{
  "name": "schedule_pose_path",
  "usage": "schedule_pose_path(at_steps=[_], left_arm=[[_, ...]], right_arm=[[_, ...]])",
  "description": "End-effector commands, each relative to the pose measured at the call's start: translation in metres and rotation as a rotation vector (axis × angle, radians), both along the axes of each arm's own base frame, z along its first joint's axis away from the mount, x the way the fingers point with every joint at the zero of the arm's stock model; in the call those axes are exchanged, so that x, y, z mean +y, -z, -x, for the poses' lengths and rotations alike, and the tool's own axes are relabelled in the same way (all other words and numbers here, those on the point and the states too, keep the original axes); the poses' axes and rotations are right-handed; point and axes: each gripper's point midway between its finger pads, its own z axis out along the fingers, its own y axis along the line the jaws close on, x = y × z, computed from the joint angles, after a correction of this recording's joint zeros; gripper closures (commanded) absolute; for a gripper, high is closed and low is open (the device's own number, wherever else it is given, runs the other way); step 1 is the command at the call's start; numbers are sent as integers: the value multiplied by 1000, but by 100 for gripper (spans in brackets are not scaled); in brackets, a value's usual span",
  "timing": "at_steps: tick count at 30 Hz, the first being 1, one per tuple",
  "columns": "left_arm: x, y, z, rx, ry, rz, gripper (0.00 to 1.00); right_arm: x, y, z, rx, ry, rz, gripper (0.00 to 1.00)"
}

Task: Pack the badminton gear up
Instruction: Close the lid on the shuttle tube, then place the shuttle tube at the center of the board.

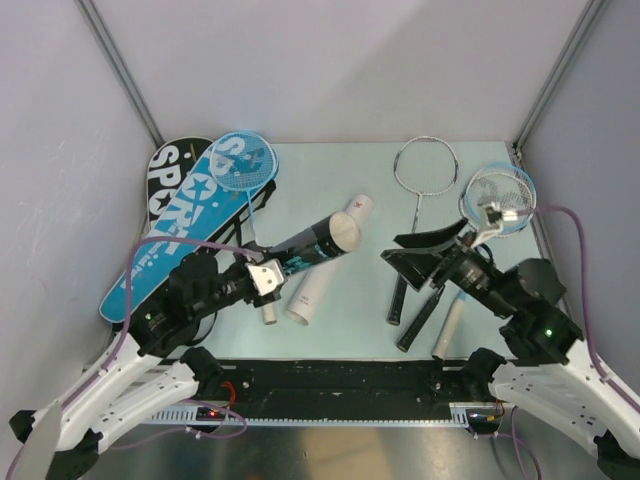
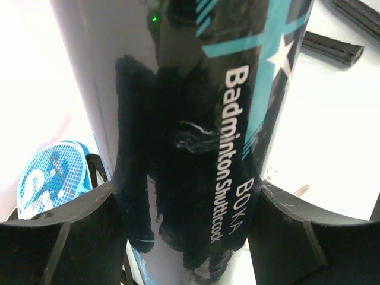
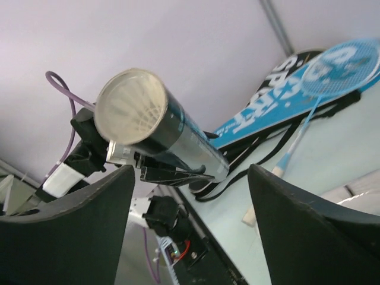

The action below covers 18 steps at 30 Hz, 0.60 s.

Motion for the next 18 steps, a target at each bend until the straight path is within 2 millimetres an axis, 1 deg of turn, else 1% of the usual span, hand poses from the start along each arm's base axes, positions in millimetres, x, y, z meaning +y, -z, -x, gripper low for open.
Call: schedule_pose_path(at_steps=[1,2,4,6,10,14,17,18], left_arm=[[-3,-51,-19,-60,-100,152,52],[-3,-50,-22,-48,-117,153,50],[-6,-49,-31,-28,-148,143,48],[-8,-46,-43,-3,-193,123,48],[-16,-38,-75,62,-308,83,49],[-27,-27,-112,136,-415,57,49],[-37,-13,-146,193,-476,32,49],[-40,-14,-157,202,-490,37,50]], right_arm=[[-27,-5,-6,-24,131,0,8],[-28,-1,-6,-15,139,13,4],[-31,9,-8,8,152,42,2],[-31,19,-9,26,159,74,1],[-35,36,-10,37,177,136,1],[-48,45,-12,37,235,178,1],[-61,51,-12,46,281,199,1],[-64,52,-11,47,291,203,1]])
